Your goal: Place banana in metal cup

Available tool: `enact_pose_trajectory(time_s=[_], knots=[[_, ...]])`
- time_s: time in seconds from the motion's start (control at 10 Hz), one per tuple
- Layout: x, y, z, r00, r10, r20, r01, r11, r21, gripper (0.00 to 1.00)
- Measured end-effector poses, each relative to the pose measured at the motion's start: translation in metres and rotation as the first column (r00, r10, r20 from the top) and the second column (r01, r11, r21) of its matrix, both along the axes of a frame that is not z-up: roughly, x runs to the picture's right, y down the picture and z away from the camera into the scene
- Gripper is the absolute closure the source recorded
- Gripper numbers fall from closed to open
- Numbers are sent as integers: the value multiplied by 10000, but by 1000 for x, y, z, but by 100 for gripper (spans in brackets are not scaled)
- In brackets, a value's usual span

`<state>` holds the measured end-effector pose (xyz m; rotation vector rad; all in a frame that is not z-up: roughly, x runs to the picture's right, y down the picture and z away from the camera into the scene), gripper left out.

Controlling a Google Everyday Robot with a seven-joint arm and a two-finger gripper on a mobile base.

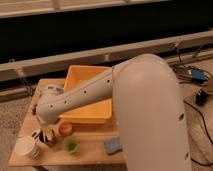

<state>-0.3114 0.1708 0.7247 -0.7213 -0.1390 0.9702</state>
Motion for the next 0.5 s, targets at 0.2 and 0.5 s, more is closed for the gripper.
enact_pose_trajectory(time_s=[0.2, 0.5], knots=[[-1, 0, 0, 10000, 38, -2, -38, 10000, 55, 36], [0, 0, -1, 10000, 71, -25, -71, 9999, 103, 31]])
